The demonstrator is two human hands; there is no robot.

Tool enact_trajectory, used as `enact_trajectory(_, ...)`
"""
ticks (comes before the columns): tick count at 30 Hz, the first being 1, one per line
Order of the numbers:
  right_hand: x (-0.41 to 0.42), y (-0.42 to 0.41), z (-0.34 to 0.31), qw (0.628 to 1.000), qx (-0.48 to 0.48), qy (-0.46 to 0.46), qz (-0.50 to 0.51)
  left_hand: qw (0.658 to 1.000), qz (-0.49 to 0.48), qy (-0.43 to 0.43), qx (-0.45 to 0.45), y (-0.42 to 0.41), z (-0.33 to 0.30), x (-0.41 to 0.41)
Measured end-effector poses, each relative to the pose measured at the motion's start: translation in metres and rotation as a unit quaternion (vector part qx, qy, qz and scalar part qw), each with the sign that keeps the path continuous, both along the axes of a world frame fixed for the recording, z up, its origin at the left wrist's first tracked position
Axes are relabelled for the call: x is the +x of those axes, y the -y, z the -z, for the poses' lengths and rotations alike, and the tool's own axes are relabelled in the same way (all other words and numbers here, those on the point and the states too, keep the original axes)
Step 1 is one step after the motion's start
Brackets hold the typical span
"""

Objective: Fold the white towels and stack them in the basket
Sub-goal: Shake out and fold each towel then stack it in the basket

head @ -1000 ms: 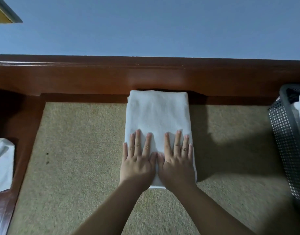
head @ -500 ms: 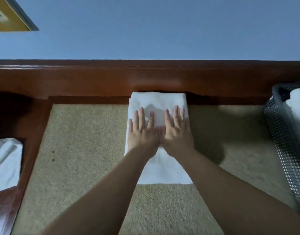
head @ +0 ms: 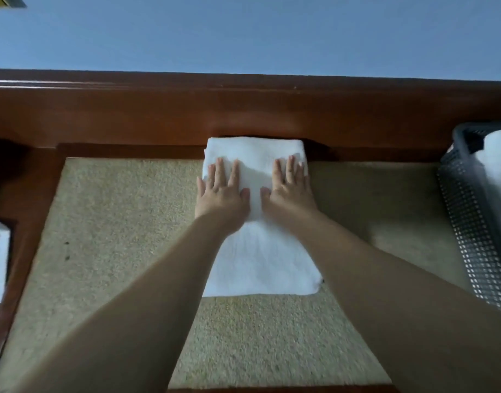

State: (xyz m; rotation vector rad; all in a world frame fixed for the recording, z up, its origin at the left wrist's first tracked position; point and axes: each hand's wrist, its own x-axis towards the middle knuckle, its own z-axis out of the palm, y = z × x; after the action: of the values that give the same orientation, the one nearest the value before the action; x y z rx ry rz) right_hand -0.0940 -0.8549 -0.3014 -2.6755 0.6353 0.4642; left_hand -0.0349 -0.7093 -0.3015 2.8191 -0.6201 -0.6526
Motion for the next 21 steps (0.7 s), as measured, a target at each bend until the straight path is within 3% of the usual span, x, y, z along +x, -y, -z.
enact_trajectory(4, -0.082, -0.056, -0.024, 1.0, 0.014, -0.022, 0.017, 1.0, 0.011, 0.012, 0.007, -0.028, -0.009, -0.089)
enact_trajectory(8, -0.153, -0.068, 0.008, 0.996, -0.044, 0.083, 0.002, 0.998, -0.008, 0.047, -0.04, -0.05, 0.014, -0.132)
enact_trajectory(12, -0.154, -0.061, 0.033, 0.988, -0.072, 0.14, -0.007, 0.995, -0.001, 0.083, -0.055, -0.052, 0.031, -0.13)
enact_trajectory(17, -0.156, -0.059, 0.022, 0.993, -0.068, 0.092, -0.04, 0.999, 0.03, 0.014, -0.027, -0.055, 0.011, -0.126)
enact_trajectory(21, -0.18, -0.053, 0.013, 0.976, -0.064, 0.126, -0.165, 0.989, 0.13, 0.042, -0.062, -0.093, -0.003, -0.142)
